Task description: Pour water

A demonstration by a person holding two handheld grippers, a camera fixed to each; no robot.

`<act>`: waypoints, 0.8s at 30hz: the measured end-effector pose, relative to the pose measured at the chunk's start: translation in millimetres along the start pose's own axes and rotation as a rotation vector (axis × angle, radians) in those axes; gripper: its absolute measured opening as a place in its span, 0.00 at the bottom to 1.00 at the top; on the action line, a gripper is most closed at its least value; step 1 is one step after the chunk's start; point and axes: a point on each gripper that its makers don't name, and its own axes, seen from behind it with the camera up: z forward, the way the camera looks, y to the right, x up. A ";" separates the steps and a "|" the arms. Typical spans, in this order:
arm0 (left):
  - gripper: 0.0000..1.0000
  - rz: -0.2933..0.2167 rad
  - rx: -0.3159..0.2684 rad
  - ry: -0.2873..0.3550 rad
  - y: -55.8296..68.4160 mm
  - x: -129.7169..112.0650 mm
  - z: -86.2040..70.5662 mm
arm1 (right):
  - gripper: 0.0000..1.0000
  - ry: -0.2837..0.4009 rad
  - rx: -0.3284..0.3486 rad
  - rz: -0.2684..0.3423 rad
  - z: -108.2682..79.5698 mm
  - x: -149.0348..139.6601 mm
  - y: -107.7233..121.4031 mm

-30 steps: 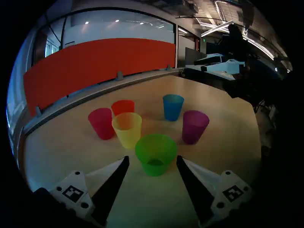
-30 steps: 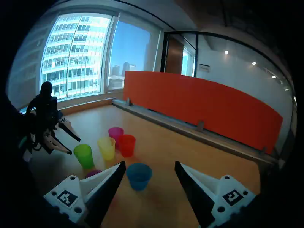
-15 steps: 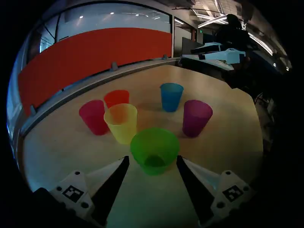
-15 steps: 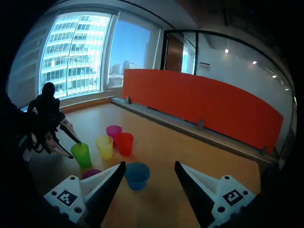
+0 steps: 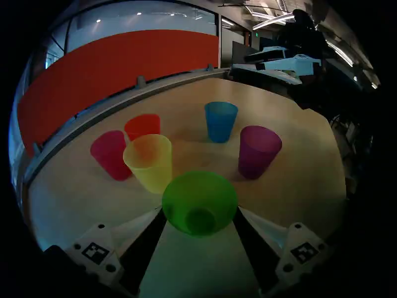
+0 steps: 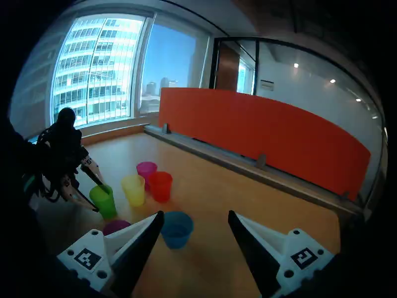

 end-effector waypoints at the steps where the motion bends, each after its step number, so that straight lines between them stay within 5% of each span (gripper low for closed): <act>1: 0.92 0.000 -0.003 -0.001 0.9 0.1 1.2 | 1.00 0.000 0.001 0.000 0.3 0.1 -0.2; 24: 0.86 0.027 0.015 0.017 -1.6 6.3 7.5 | 1.00 -0.022 0.007 -0.003 6.7 -9.1 -1.9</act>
